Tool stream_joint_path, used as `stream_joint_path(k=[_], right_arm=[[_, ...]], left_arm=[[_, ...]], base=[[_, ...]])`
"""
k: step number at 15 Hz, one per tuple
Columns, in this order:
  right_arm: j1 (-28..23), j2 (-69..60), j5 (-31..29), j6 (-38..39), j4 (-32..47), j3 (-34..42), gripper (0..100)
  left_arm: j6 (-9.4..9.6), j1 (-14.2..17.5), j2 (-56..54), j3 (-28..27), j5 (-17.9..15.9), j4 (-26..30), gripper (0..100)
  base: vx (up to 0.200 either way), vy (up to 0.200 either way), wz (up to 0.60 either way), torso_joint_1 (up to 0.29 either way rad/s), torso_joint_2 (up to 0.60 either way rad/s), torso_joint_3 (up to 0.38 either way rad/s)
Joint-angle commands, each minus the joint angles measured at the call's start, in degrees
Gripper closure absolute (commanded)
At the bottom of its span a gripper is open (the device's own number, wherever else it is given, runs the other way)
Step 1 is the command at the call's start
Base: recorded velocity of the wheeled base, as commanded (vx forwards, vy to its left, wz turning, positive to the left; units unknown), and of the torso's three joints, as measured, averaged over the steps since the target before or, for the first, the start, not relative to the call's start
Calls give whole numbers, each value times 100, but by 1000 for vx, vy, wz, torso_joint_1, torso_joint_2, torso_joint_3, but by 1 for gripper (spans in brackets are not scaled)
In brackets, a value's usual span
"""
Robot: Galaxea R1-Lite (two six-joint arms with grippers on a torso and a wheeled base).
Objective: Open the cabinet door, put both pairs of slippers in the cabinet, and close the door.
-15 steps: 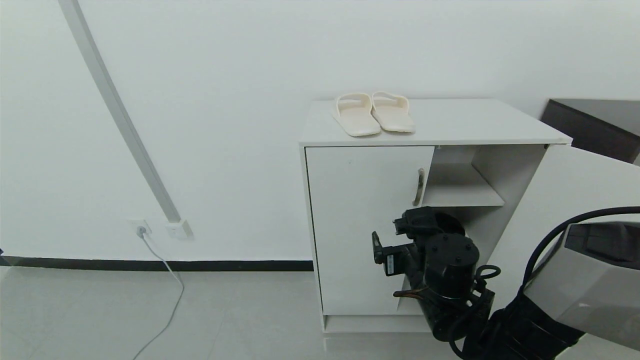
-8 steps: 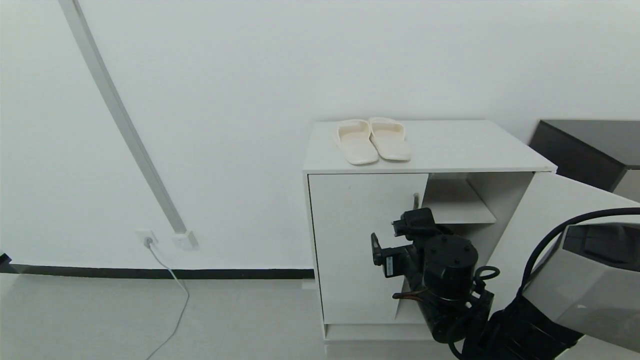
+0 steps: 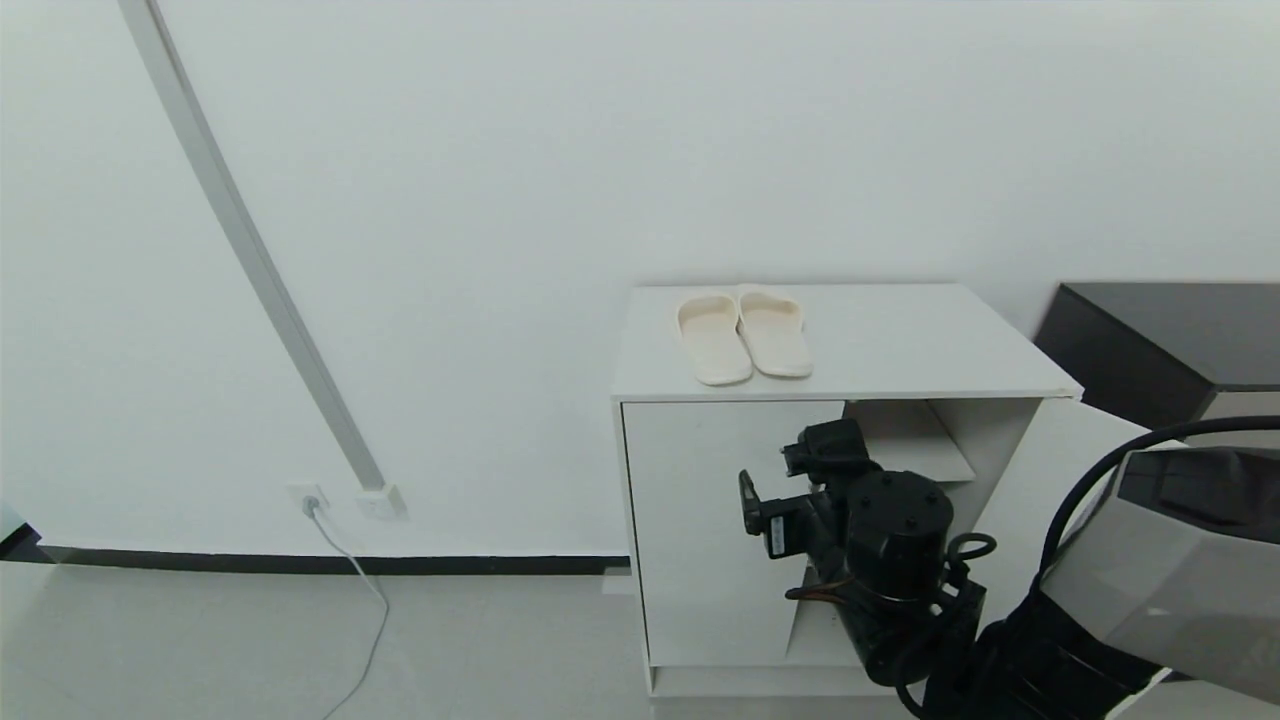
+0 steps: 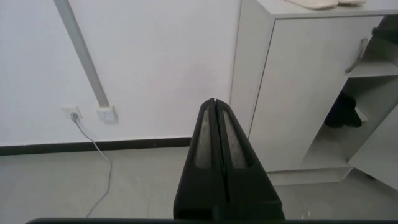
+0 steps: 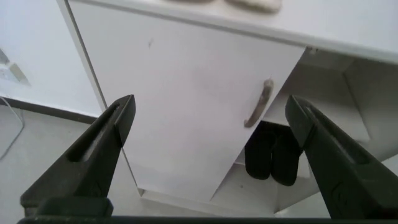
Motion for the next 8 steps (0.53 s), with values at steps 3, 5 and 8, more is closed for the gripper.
stream_joint_path(k=[3,5,8], right_arm=[[-7,-151,17,-30,743,-637,0],[-42,-397,17,374,1912,-1234,0],[-113,-722,-9,1112,3775,-2078,0]], left_arm=[[1,-5,7,0,-4,-1,100],[28,-5,7,0,-12,-1,100],[28,-5,7,0,-12,-1,100]], base=[[0,0,0,225,-492,-269],[0,0,0,142,-310,-171],[0,0,0,11,-20,-14]])
